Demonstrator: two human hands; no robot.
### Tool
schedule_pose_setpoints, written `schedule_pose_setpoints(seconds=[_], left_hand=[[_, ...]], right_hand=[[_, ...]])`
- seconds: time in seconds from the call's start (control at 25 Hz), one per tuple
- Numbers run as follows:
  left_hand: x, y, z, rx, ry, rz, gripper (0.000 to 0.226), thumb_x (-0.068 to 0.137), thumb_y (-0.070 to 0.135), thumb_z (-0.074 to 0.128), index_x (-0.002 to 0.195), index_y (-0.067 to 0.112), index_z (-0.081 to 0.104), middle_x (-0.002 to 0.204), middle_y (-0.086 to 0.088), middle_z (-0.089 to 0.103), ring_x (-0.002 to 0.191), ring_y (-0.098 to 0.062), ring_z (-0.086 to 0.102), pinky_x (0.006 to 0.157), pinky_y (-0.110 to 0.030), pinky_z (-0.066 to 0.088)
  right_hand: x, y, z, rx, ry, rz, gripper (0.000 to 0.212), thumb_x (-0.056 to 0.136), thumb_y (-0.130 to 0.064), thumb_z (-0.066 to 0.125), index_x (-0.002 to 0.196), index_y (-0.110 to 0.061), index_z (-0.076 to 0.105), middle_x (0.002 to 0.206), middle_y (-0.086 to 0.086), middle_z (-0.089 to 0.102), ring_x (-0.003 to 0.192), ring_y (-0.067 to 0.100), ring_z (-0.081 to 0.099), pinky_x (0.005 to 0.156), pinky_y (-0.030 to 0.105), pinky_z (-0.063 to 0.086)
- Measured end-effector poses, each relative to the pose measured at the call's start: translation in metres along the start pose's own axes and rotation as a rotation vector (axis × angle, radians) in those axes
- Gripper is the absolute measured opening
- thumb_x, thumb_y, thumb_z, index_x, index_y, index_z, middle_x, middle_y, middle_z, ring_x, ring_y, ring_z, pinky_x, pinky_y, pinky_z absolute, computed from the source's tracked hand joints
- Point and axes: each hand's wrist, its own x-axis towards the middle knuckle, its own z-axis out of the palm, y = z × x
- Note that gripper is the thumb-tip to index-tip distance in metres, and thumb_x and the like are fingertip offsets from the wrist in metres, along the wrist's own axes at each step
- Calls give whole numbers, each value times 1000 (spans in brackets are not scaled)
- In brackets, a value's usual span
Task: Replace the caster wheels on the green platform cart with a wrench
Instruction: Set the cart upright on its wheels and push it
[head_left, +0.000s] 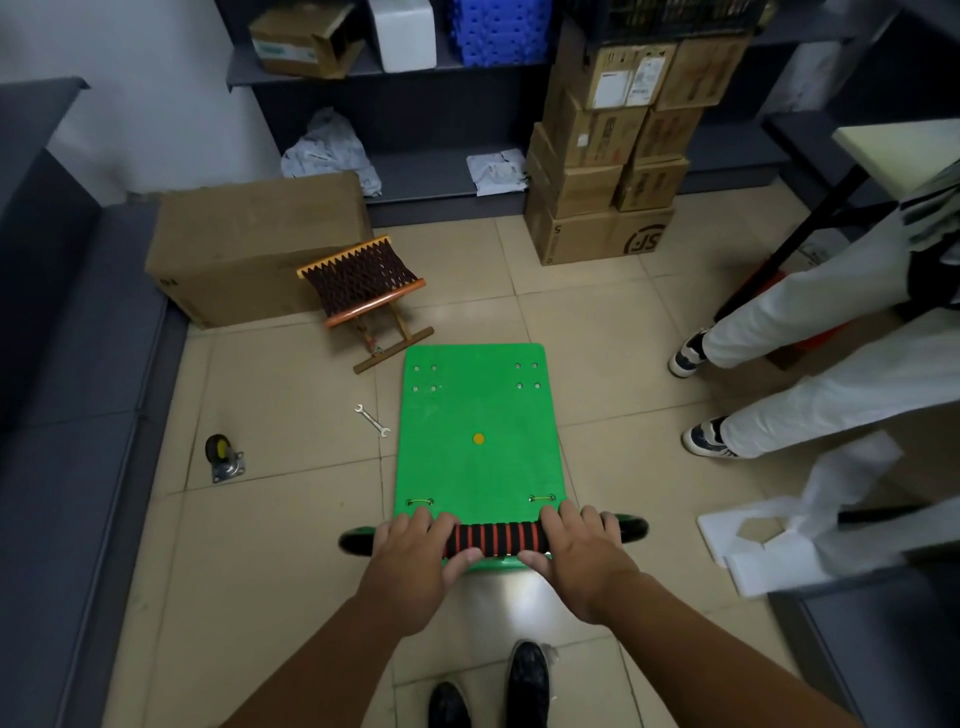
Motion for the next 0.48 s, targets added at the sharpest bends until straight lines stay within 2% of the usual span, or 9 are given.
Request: schedule_pose_setpoints(seconds=[0.24, 0.4, 0.48], left_hand=[[-57, 14, 12, 12, -21, 12, 97, 78, 85, -16, 121, 34, 54, 105, 11, 52, 98, -14, 48, 91, -34, 33], [-115, 29, 36, 38, 97, 2, 74, 94, 77, 6, 101, 32, 64, 86, 11, 57, 77, -15, 55, 73, -34, 43], [-146, 37, 48, 72, 142, -1, 70, 97, 73, 10, 97, 31, 65, 82, 10, 58, 73, -15, 57, 68, -34, 46]], right_hand=[[-52, -11, 31, 15, -10, 11, 97, 70, -73, -12, 135, -23, 39, 129, 1, 48, 117, 23, 46, 110, 47, 31], [-106, -19, 55, 1, -41, 6, 95, 70, -73, -12, 134, -24, 39, 127, -1, 48, 115, 22, 46, 109, 45, 33], [-134, -23, 71, 5, -43, 7, 90, 74, -73, -9, 133, -25, 39, 126, -1, 48, 114, 21, 47, 108, 44, 34]])
